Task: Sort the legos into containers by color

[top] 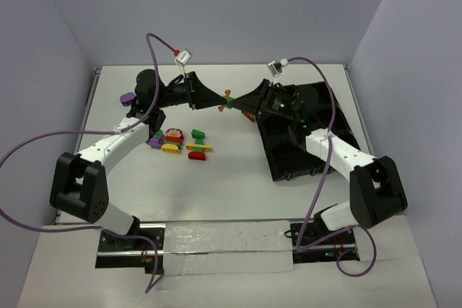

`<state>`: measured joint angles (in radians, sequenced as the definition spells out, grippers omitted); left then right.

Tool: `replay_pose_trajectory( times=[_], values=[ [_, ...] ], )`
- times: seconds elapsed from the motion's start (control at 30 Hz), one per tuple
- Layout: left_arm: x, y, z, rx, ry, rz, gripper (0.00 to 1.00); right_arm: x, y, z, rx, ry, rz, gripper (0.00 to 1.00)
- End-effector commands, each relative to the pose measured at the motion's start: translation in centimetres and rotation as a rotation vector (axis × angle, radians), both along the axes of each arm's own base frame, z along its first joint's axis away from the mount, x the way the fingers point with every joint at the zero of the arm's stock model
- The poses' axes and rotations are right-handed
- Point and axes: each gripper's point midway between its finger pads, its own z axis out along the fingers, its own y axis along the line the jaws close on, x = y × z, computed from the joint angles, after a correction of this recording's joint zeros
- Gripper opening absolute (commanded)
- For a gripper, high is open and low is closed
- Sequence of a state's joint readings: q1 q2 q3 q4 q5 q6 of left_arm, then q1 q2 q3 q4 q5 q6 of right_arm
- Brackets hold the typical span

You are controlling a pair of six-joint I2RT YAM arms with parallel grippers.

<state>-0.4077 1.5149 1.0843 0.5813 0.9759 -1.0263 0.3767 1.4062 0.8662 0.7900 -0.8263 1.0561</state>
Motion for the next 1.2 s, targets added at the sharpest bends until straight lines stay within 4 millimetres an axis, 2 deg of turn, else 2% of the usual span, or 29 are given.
replay_pose_trajectory(
  times=[0.0,0.17,0.23,0.3,0.37,0.4,0.43,0.47,0.5,0.57,0.63,0.67,0.7,0.73,0.8,0.9,0.97,1.07,1.17],
  values=[
    [-0.8,1.1,3.3,-0.024,-0.117,0.019,0.00,0.0,-1.5,0.5,0.014,-0.047,-0.056,0.00],
    [0.3,2.8,3.3,-0.020,-0.112,0.073,0.00,1.0,-3.5,-1.8,-0.069,0.000,-0.142,0.00],
    [0.6,3.1,3.2,-0.019,-0.110,0.083,0.00,1.2,-4.0,-2.0,-0.112,-0.006,-0.175,0.00],
    [0.8,3.2,3.2,-0.019,-0.104,0.097,0.00,1.9,-4.7,-3.5,-0.207,0.017,-0.236,0.00],
    [1.0,3.2,3.0,-0.018,-0.097,0.106,0.00,2.8,-5.5,-3.3,-0.245,0.015,-0.311,0.00],
    [1.5,3.3,2.7,-0.001,-0.078,0.131,0.00,4.5,-6.9,-4.0,-0.326,0.046,-0.433,0.00],
    [2.3,3.3,2.3,0.023,-0.055,0.169,0.00,6.0,-9.2,-5.2,-0.449,0.088,-0.577,0.00],
    [3.2,3.5,2.4,0.035,-0.049,0.212,0.00,6.2,-10.7,-7.2,-0.560,0.138,-0.639,0.00],
    [3.8,3.6,1.2,0.081,-0.011,0.245,0.00,8.3,-14.0,-6.5,-0.661,0.138,-0.887,0.00],
    [4.4,4.0,1.0,0.107,0.002,0.297,0.00,9.5,-17.0,-8.6,-0.818,0.181,-1.026,0.00],
    [4.7,4.3,0.9,0.115,0.008,0.336,0.00,11.1,-18.9,-9.1,-0.883,0.212,-1.097,0.00],
    [4.8,4.4,1.0,0.119,0.010,0.351,0.00,12.0,-19.3,-8.9,-0.895,0.220,-1.116,0.00],
    [4.8,4.5,1.2,0.121,0.005,0.355,0.00,12.8,-19.4,-9.4,-0.923,0.229,-1.117,0.00],
    [4.8,4.5,1.1,0.125,0.012,0.359,0.00,13.0,-19.7,-10.7,-0.960,0.252,-1.114,0.00],
    [4.9,4.5,0.6,0.150,0.024,0.378,0.00,15.1,-20.0,-11.9,-1.007,0.269,-1.120,0.00],
    [5.1,4.7,-0.2,0.189,0.044,0.403,0.00,16.8,-20.1,-13.1,-1.051,0.294,-1.115,0.00],
    [5.3,4.8,-0.7,0.219,0.056,0.420,0.00,17.3,-20.1,-14.4,-1.068,0.314,-1.105,0.00],
    [5.4,5.0,-1.2,0.254,0.077,0.435,0.00,17.7,-19.6,-15.0,-1.059,0.324,-1.077,0.01],
    [5.6,5.0,-1.7,0.283,0.090,0.434,0.00,18.1,-19.4,-15.4,-1.063,0.337,-1.066,0.06]
  ],
)
